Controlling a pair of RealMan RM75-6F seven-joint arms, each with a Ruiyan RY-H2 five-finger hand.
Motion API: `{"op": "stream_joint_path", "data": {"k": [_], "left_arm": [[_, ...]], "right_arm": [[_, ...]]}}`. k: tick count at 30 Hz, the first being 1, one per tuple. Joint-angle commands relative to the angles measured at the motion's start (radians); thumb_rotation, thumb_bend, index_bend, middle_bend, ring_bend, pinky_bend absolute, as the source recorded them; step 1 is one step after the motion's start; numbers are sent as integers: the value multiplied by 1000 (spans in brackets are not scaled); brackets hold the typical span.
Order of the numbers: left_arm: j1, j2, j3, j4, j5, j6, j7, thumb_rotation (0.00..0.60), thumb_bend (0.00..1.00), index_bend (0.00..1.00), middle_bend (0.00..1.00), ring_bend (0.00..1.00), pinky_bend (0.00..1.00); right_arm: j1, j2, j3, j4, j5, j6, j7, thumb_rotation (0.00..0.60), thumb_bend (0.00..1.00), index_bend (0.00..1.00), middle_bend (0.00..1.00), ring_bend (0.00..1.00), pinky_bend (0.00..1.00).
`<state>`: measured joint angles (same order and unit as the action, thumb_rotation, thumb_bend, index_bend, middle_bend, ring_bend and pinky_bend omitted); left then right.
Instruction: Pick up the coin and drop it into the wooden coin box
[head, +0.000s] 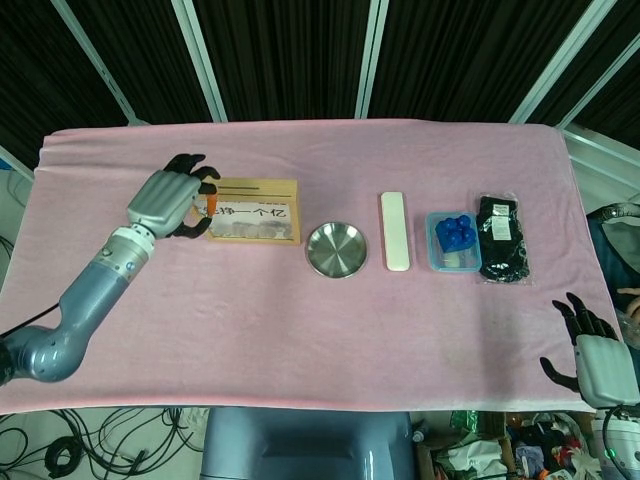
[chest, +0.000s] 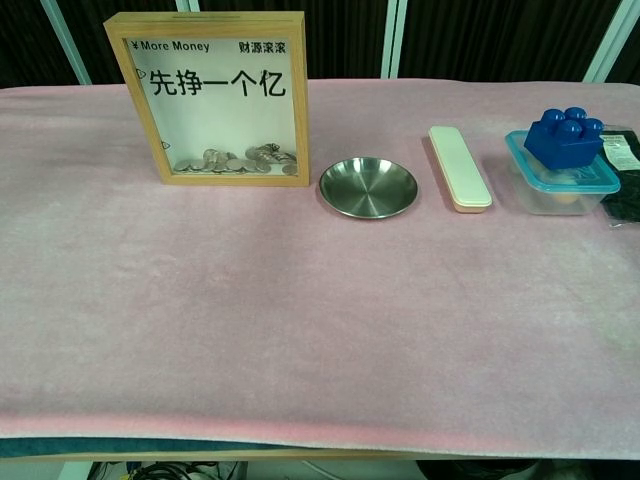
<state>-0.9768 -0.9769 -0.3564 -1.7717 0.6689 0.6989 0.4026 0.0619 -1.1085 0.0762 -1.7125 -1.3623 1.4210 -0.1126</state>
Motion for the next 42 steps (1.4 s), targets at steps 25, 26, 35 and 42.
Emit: {"op": "stream_joint_path", "data": {"k": [25, 26, 35, 42], "left_arm": [[-69, -294, -123, 607, 81, -431, -502, 600, 482, 674, 217, 0, 51], [-68, -296, -120, 612, 103, -432, -503, 600, 482, 674, 217, 0, 51], [-56, -305, -127, 624, 184, -431, -579, 600, 482, 675, 216, 0, 50], [-50, -297, -135, 612, 226, -438, -633, 600, 482, 674, 216, 0, 50]], "right_arm": [[-3, -3, 9, -2, 27, -1, -10, 600, 169, 141, 34, 146, 187], [-2, -3, 9, -2, 28, -1, -10, 600, 169, 141, 34, 146, 187], [-1, -3, 13, -2, 34, -3, -7, 600, 169, 142, 34, 146, 187], [-1, -4, 13, -2, 37, -5, -8, 600, 170, 142, 34, 146, 187]]}}
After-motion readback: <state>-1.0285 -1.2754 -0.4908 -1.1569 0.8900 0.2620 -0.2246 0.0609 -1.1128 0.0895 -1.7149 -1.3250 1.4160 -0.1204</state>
